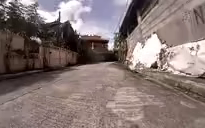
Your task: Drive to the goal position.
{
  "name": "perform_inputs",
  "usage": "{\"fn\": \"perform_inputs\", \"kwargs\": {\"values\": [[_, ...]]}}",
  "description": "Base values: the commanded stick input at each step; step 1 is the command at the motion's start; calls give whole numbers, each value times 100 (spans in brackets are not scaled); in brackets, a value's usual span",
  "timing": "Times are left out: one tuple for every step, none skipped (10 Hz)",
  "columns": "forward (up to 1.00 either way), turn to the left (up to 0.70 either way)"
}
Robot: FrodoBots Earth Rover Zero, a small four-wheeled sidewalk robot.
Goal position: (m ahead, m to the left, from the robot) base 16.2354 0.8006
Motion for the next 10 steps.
{"fn": "perform_inputs", "kwargs": {"values": [[70,0],[70,0],[70,0],[70,0],[70,0],[70,0],[70,0],[70,0],[70,0],[70,0]]}}
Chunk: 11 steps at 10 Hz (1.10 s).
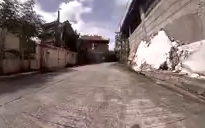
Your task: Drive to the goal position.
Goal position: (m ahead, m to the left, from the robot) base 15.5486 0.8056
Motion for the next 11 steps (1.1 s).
{"fn": "perform_inputs", "kwargs": {"values": [[70,0],[70,0],[70,0],[70,0],[70,0],[70,0],[70,0],[70,0],[70,0],[70,0],[70,0]]}}
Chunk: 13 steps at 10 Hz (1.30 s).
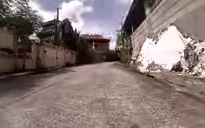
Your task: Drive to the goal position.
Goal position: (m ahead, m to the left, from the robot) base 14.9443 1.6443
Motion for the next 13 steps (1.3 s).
{"fn": "perform_inputs", "kwargs": {"values": [[70,0],[70,0],[70,0],[70,0],[70,0],[70,0],[70,0],[70,0],[70,0],[70,0],[70,0],[70,0],[70,0]]}}
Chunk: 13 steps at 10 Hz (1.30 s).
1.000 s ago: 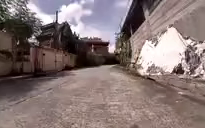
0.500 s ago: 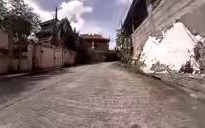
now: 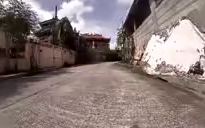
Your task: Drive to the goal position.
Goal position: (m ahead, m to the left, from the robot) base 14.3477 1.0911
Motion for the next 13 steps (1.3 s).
{"fn": "perform_inputs", "kwargs": {"values": [[70,0],[70,0],[70,0],[70,0],[70,0],[70,0],[70,0],[70,0],[70,0],[70,0],[70,0],[70,0],[70,0]]}}
